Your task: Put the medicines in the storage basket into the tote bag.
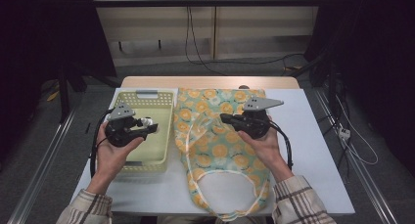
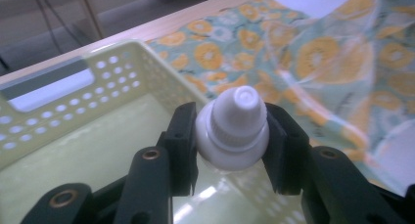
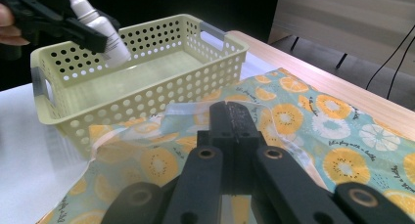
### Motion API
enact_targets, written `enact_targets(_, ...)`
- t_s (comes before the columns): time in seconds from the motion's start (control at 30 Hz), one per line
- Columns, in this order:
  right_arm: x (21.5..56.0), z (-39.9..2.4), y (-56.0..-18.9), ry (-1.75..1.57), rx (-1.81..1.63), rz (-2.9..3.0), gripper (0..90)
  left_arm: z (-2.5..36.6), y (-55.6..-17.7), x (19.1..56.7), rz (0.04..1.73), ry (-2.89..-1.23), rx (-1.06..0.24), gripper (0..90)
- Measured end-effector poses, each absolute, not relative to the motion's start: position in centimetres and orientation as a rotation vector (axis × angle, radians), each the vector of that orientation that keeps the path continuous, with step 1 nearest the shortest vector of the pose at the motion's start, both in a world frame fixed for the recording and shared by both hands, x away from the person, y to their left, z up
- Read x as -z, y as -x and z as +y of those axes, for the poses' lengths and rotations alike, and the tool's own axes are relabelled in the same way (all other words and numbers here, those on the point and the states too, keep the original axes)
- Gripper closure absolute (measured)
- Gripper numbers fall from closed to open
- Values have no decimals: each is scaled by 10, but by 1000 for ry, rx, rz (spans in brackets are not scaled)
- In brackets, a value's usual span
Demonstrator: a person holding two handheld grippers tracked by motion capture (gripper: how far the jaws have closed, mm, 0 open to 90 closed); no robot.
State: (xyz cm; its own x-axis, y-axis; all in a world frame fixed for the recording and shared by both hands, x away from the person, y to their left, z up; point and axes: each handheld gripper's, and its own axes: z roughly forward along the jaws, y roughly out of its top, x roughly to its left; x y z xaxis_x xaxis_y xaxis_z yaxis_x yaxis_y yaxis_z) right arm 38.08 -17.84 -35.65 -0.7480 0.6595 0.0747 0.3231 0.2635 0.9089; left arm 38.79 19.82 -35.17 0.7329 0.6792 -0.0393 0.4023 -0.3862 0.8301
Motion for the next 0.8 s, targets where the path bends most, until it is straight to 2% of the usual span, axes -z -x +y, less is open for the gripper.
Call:
enact_targets(0.43, 357, -178, -379, -897, -1476, 2213, 900, 174, -365, 345, 700, -1985, -371, 605)
enact_targets(0.53, 357, -178, -379, -901, -1476, 2211, 900, 166, -360, 342, 679, -1974, -333, 605)
enact_targets(0.8, 356, -179, -379, -898, -1478, 2211, 900, 139, -350, 343, 608, -2006, -301, 605)
